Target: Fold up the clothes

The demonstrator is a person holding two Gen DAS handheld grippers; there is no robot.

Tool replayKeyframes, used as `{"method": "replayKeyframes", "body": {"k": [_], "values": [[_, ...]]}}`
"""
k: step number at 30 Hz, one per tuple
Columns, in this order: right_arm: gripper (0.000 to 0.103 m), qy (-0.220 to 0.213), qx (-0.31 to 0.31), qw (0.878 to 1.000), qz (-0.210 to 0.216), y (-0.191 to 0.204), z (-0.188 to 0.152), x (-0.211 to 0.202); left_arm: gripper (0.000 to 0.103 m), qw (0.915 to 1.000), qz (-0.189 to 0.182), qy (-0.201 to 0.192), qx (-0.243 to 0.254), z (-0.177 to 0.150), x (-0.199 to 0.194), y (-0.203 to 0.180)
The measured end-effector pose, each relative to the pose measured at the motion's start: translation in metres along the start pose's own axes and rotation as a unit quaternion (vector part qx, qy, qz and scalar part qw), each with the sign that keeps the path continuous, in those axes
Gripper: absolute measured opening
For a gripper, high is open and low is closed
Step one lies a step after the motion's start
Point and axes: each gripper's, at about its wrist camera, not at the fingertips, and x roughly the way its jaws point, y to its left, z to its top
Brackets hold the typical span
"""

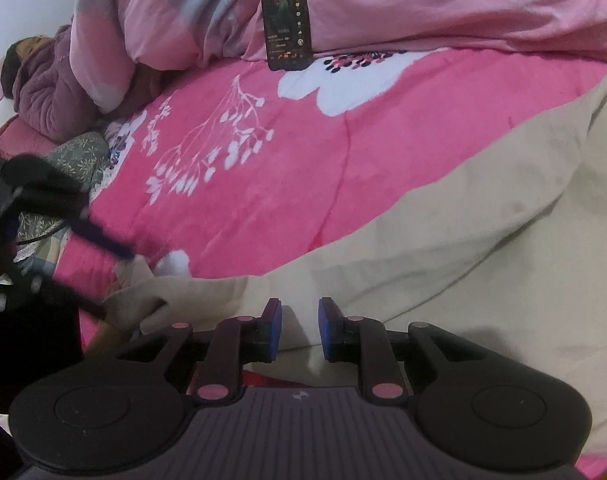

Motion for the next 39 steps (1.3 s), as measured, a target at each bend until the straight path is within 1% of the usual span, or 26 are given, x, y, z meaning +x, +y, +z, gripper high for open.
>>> {"method": "replayKeyframes", "body": {"k": [2,7,8,9,10,11,12,14,16,19,22,25,27,30,35,36,37,39], "values": [[0.022,0.000,0.002,1.000,0.001,0.000,0.001,0.001,0.050,0.9999,0.003,-0.002,-0.012,0.007,0.013,0.006],[0.022,-0.003,0.009,1.000,0.003,-0.002,0.001,0.001,0.048,0.9998,0.012,-0.001,-0.013,0.006,0.023,0.003],[0.022,-0.005,0.011,1.000,0.003,-0.003,0.000,0.000,0.043,0.9998,0.014,-0.001,-0.013,0.006,0.025,0.003],[0.022,-0.008,0.014,1.000,0.004,-0.004,-0.001,-0.001,0.035,0.9998,0.016,-0.001,-0.014,0.006,0.027,0.002],[0.022,-0.012,0.016,1.000,0.006,-0.005,-0.002,-0.002,0.019,0.9998,0.017,-0.001,-0.014,0.006,0.029,0.001],[0.023,-0.017,0.020,1.000,0.009,-0.008,-0.002,-0.004,0.010,0.9997,0.019,-0.001,-0.014,0.005,0.031,0.001],[0.023,-0.022,0.025,0.999,0.012,-0.010,-0.003,-0.006,0.009,0.9997,0.021,-0.001,-0.014,0.005,0.034,0.000],[0.027,-0.038,0.033,0.999,0.020,-0.014,-0.003,-0.011,0.008,0.9996,0.025,-0.001,-0.015,0.005,0.038,-0.001],[0.027,-0.059,0.037,0.997,0.025,-0.018,-0.001,-0.019,0.008,0.9994,0.030,-0.001,-0.016,0.005,0.041,-0.001],[0.028,-0.091,0.045,0.994,0.027,-0.024,0.002,-0.031,0.007,0.9948,0.081,-0.019,-0.058,0.001,0.023,0.021],[0.028,-0.115,0.066,0.991,0.022,-0.035,0.006,-0.039,0.007,0.9856,0.132,-0.037,-0.099,-0.002,0.005,0.044],[0.028,-0.126,0.091,0.988,0.017,-0.048,0.009,-0.042,0.007,0.9721,0.181,-0.054,-0.139,-0.005,-0.013,0.067],[0.029,-0.121,0.108,0.987,0.012,-0.055,0.009,-0.038,0.007,0.9696,0.190,-0.043,-0.148,-0.006,-0.003,0.079],[0.029,-0.111,0.118,0.987,0.003,-0.059,0.009,-0.034,0.007,0.9691,0.203,-0.025,-0.138,-0.003,0.010,0.085],[0.029,-0.106,0.118,0.987,0.003,-0.060,0.008,-0.032,0.008,0.9680,0.219,-0.014,-0.122,0.001,0.012,0.092],[0.029,-0.105,0.119,0.987,0.002,-0.061,0.007,-0.032,0.008,0.9680,0.220,-0.012,-0.121,0.000,0.015,0.095],[0.029,-0.105,0.119,0.987,0.002,-0.062,0.006,-0.032,0.008,0.9678,0.215,-0.015,-0.130,-0.003,0.014,0.103],[0.029,-0.103,0.123,0.987,0.002,-0.063,0.004,-0.031,0.012,0.9672,0.204,-0.020,-0.150,-0.009,0.012,0.117]]}}
